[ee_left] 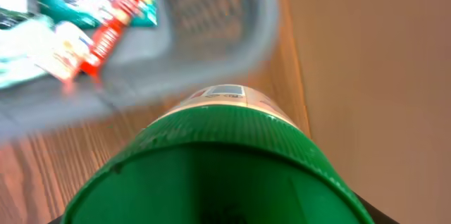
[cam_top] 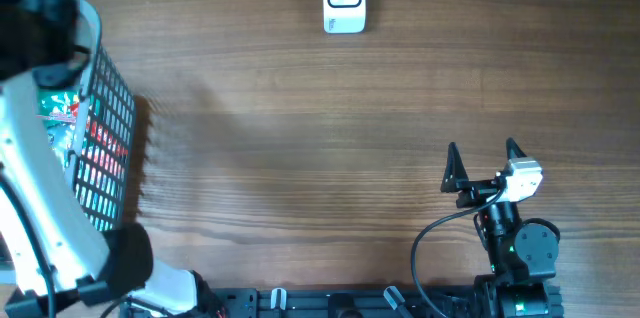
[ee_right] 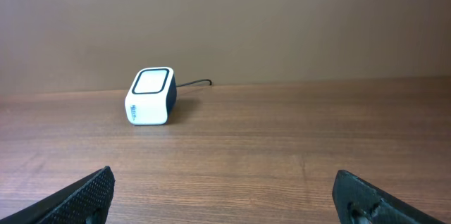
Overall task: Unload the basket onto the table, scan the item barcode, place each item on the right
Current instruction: 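Grasp the green-lidded jar with the left gripper and lift it, then carry the jar past the scanner and set it on the table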
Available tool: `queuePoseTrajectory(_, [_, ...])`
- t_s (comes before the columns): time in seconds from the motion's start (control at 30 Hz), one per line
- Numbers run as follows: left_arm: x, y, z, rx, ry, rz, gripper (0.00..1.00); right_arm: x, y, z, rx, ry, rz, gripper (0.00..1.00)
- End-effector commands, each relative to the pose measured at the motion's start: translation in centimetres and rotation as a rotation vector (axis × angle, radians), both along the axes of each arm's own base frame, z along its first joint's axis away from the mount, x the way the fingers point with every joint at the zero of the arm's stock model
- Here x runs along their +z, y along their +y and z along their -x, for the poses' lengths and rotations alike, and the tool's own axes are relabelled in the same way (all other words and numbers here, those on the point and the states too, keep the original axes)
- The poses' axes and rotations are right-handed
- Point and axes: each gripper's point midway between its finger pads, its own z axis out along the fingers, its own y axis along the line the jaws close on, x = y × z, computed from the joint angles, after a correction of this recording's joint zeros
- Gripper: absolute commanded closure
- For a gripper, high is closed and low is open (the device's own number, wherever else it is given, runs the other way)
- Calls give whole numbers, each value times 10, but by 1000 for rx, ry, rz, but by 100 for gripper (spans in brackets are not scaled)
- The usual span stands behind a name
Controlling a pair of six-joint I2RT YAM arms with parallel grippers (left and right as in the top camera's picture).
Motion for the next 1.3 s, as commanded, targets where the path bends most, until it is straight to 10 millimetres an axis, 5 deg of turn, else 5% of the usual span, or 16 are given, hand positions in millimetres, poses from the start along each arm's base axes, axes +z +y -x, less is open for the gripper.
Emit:
queuePoseTrajectory(0.0, [10,-65,-6,-207,-30,-12,35,2,0,0,-5,-7,5,0])
queuePoseTrajectory(0.23, [-20,-172,-18,-452,54,-43,36,2,0,0,-5,-7,5,0])
queuePoseTrajectory(0.4, [-64,-215,-18,-448,172,-43,36,2,0,0,-4,-7,6,0])
queuePoseTrajectory(0.67, [-190,-269,5,-167,408,15,36,2,0,0,-5,-7,5,0])
queuePoseTrajectory(0.77, [-239,-303,12,-90,434,102,41,2,0,0,-4,-7,5,0])
queuePoseTrajectory(0.97, [-297,-331,23,151,469,184,41,2,0,0,-4,-7,6,1])
queuePoseTrajectory(1.13, [-339,-360,23,143,548,256,34,2,0,0,-4,-7,6,0])
queuePoseTrajectory(1.27, [-344,-361,24,144,560,253,27,2,0,0,-5,-7,6,0])
